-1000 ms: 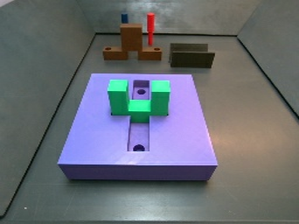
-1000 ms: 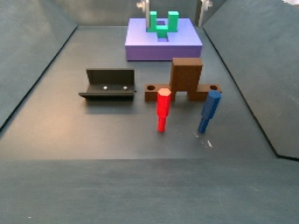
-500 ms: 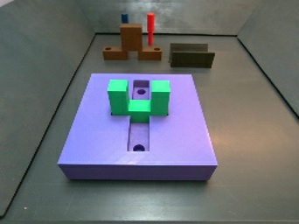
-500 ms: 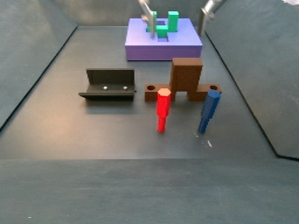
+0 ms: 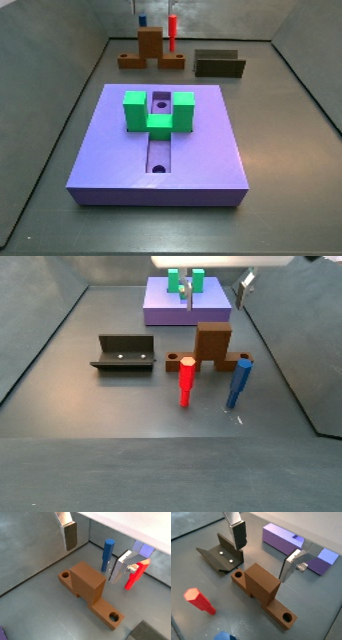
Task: Pick up the brown object. Move up. Move to above the board. Insert the brown object.
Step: Pick up the brown object.
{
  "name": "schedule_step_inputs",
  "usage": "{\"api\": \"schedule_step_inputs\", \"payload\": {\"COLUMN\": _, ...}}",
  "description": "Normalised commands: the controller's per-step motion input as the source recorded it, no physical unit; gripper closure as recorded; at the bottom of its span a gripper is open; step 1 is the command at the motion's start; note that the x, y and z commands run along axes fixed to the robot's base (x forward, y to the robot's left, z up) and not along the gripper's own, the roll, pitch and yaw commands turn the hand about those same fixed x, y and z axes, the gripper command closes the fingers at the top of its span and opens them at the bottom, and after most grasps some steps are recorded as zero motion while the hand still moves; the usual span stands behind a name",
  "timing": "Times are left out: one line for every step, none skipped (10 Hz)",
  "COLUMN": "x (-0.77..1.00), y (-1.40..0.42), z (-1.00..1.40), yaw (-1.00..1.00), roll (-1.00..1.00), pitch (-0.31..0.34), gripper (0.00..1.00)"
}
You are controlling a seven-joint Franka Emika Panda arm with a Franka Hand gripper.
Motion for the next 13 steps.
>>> {"api": "schedule_step_inputs", "payload": {"x": 0.0, "y": -0.05, "z": -0.47, "yaw": 0.0, "roll": 0.06, "pitch": 0.0, "gripper": 0.0}}
{"api": "schedule_step_inputs", "payload": {"x": 0.0, "y": -0.05, "z": -0.44, "yaw": -0.04, "roll": 0.07, "pitch": 0.0, "gripper": 0.0}}
{"api": "schedule_step_inputs", "payload": {"x": -0.11, "y": 0.0, "z": -0.36, "yaw": -0.05, "roll": 0.05, "pitch": 0.0, "gripper": 0.0}}
{"api": "schedule_step_inputs", "payload": {"x": -0.07, "y": 0.0, "z": -0.29, "yaw": -0.06, "roll": 0.02, "pitch": 0.0, "gripper": 0.0}}
{"api": "schedule_step_inputs", "payload": {"x": 0.0, "y": 0.0, "z": -0.27, "yaw": -0.07, "roll": 0.0, "pitch": 0.0, "gripper": 0.0}}
{"api": "schedule_step_inputs", "payload": {"x": 0.0, "y": 0.0, "z": -0.34, "yaw": -0.09, "roll": 0.01, "pitch": 0.0, "gripper": 0.0}}
{"api": "schedule_step_inputs", "payload": {"x": 0.0, "y": 0.0, "z": -0.39, "yaw": -0.11, "roll": 0.02, "pitch": 0.0, "gripper": 0.0}}
{"api": "schedule_step_inputs", "payload": {"x": 0.0, "y": 0.01, "z": -0.39, "yaw": -0.11, "roll": 0.0, "pitch": 0.0, "gripper": 0.0}}
{"api": "schedule_step_inputs", "payload": {"x": 0.0, "y": 0.04, "z": -0.39, "yaw": -0.05, "roll": 0.0, "pitch": 0.0, "gripper": 0.0}}
{"api": "schedule_step_inputs", "payload": {"x": 0.01, "y": 0.13, "z": -0.29, "yaw": 0.0, "roll": 0.0, "pitch": 0.0, "gripper": 0.0}}
{"api": "schedule_step_inputs", "payload": {"x": 0.01, "y": 0.18, "z": -0.2, "yaw": 0.0, "roll": -0.01, "pitch": 0.0, "gripper": 0.0}}
{"api": "schedule_step_inputs", "payload": {"x": 0.0, "y": 0.16, "z": -0.13, "yaw": 0.0, "roll": -0.01, "pitch": 0.0, "gripper": 0.0}}
{"api": "schedule_step_inputs", "payload": {"x": 0.03, "y": 0.02, "z": -0.01, "yaw": 0.0, "roll": -0.04, "pitch": 0.0, "gripper": 0.0}}
